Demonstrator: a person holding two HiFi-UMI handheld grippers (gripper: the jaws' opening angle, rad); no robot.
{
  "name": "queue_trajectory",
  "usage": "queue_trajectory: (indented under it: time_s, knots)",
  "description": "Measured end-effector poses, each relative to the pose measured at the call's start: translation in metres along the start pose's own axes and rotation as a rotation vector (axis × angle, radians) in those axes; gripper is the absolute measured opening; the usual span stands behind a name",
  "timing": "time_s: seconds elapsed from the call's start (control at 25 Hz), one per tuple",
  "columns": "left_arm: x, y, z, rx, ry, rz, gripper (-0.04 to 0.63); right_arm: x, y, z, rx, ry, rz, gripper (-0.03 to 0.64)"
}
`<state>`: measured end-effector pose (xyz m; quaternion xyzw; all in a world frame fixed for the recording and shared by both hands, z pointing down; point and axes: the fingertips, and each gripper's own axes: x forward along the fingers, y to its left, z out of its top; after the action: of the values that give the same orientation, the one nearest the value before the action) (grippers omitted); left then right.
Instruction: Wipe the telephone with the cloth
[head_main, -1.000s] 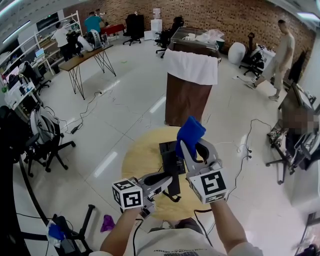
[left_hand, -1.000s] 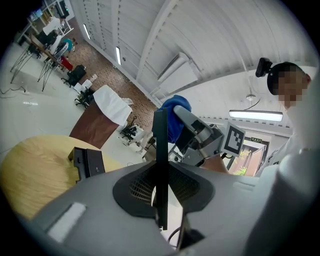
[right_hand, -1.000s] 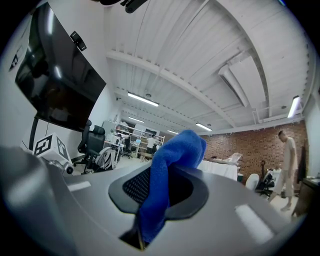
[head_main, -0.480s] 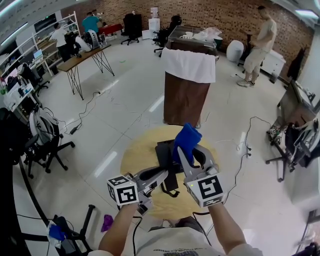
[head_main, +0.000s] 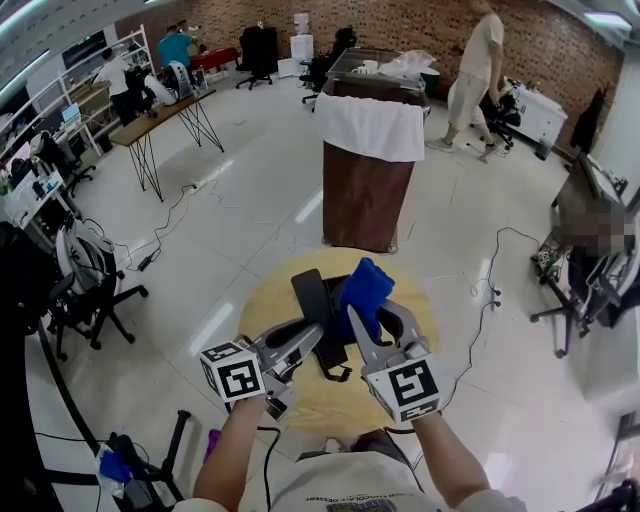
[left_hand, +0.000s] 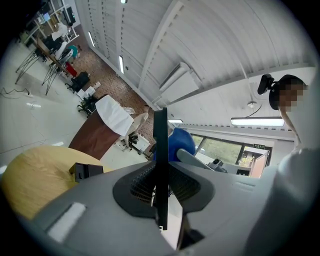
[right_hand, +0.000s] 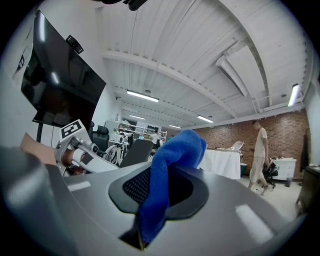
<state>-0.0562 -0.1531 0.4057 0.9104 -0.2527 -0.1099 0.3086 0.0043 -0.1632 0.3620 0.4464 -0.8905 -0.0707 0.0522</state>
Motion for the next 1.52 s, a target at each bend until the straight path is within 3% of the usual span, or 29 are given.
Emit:
queue_trajectory:
  time_s: [0.44,0.8,1.0,1.16,1.52]
  knots:
    - [0.001,0.000,0.025,0.023,-0.029,0.020,0.061,-0.012,0.007,-0.024,0.027,0.048,0.015,0.061]
    - [0.005,-0.009,0.029,0.019,-0.020,-0.029,0.061,-0.021,0.010,-0.038,0.053,0.064,0.032,0.061]
    - [0.002,-0.018,0.025,0.026,0.019,-0.085,0.061,-0.024,-0.003,-0.049,0.178,0.072,0.084,0.061]
    - [0.005,-0.024,0.020,0.020,0.036,-0.122,0.063,-0.019,0.007,-0.049,0.269,0.065,0.171,0.061]
    - [0.004,-0.032,0.006,0.017,0.087,-0.182,0.062,-0.008,0.015,-0.050,0.461,0.037,0.266,0.061]
